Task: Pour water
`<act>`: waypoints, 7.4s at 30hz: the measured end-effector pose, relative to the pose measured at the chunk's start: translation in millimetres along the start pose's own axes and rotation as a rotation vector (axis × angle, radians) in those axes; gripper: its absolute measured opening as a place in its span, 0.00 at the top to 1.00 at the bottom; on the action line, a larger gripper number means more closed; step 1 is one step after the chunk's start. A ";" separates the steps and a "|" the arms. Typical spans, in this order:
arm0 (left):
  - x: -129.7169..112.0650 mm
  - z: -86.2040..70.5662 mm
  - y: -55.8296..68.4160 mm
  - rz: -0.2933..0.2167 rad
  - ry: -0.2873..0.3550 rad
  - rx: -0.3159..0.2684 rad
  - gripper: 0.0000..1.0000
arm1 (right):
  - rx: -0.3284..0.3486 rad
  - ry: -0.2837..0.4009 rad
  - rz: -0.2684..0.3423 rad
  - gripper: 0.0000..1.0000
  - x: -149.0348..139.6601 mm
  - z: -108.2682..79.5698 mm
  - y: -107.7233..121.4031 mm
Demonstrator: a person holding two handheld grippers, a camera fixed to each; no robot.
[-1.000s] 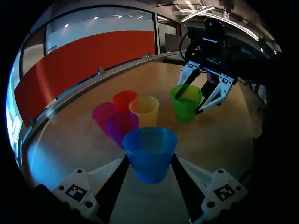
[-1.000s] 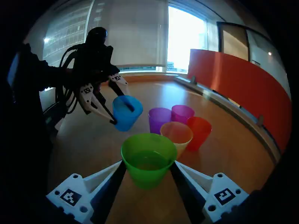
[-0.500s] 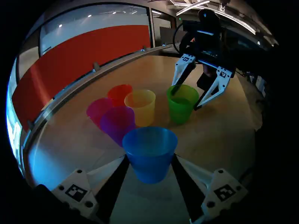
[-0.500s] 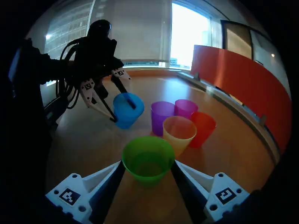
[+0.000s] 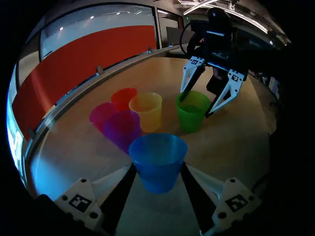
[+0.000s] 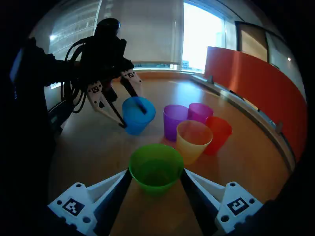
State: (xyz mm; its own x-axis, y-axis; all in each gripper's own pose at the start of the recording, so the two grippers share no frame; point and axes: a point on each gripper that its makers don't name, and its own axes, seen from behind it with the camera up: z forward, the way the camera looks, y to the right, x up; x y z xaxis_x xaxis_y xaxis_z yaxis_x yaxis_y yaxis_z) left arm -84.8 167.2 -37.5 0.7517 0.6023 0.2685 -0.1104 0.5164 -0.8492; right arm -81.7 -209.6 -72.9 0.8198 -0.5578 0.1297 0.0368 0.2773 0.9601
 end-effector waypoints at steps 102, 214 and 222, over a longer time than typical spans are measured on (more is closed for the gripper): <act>-53.7 -20.6 -4.5 -0.009 -0.091 0.088 0.08 | -0.072 -0.030 0.064 0.06 -27.2 -22.8 4.5; 14.4 -179.4 -154.2 -0.493 0.677 0.869 0.08 | -1.231 0.535 0.459 0.06 12.0 -229.3 125.2; 1.8 -169.2 -156.9 -0.483 0.652 0.913 0.08 | -1.256 0.469 0.452 0.06 3.6 -235.0 128.7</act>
State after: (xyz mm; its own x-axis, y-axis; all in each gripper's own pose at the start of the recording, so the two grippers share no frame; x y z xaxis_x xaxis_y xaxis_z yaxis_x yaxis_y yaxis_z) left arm 43.8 -15.8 19.3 0.9981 -0.0524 -0.0333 0.0516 0.9984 -0.0236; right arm 60.4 8.0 -7.1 0.9995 0.0042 0.0307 -0.0033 0.9995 -0.0302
